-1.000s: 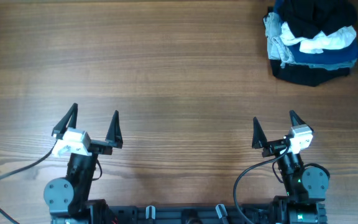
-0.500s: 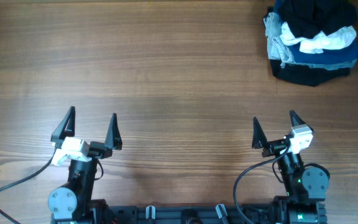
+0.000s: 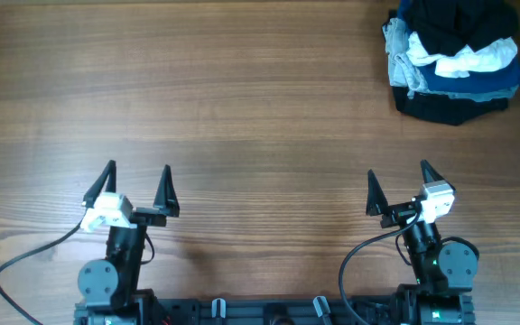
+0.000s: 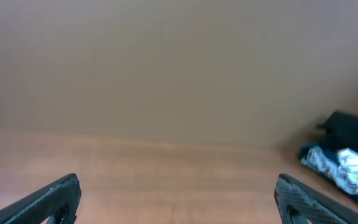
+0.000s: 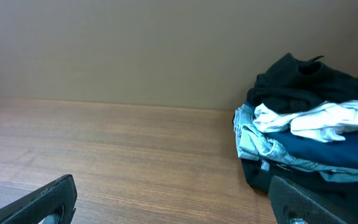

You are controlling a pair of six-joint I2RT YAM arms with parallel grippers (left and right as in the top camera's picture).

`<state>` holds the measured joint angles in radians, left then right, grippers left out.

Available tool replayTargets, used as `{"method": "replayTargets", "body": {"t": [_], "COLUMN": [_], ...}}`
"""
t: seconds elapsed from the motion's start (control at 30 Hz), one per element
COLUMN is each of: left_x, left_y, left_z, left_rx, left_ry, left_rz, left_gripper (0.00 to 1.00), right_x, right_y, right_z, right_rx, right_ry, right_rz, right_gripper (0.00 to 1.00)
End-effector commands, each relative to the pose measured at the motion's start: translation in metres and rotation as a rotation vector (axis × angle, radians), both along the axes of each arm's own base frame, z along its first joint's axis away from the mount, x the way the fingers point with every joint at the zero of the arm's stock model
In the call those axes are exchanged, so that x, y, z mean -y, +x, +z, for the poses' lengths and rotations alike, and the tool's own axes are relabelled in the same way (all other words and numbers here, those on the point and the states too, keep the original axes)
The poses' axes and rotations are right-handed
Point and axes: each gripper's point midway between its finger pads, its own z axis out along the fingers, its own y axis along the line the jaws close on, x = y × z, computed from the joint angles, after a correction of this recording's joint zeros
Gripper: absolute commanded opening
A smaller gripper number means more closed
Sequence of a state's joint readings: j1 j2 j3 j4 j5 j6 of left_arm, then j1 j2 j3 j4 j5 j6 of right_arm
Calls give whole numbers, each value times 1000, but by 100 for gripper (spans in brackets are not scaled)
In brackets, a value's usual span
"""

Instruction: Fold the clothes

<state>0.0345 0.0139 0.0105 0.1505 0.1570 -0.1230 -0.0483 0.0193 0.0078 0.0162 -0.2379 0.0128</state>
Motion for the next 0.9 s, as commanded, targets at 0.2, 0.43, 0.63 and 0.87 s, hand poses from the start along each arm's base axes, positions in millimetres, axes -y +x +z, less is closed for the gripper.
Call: {"method": "replayTargets", "body": {"t": [0.2, 0.43, 0.63, 0.87], "left_x": [-3, -3, -3, -3], "left_y": [2, 2, 2, 2], "left_z": [-53, -52, -53, -53], "left_rx": [-215, -211, -212, -212], "left_ry": [-24, -24, -24, -24], "left_rz": [16, 19, 19, 19], "left_gripper": [100, 100, 100, 100], "right_x": [0, 0, 0, 0], "right_y": [0, 0, 0, 0], "right_z": [3, 3, 3, 3], "right_rx": [16, 16, 16, 16], "right_ry": [-11, -10, -11, -11], "right_rz": [-4, -4, -4, -4], "right_gripper": [100, 100, 100, 100]}}
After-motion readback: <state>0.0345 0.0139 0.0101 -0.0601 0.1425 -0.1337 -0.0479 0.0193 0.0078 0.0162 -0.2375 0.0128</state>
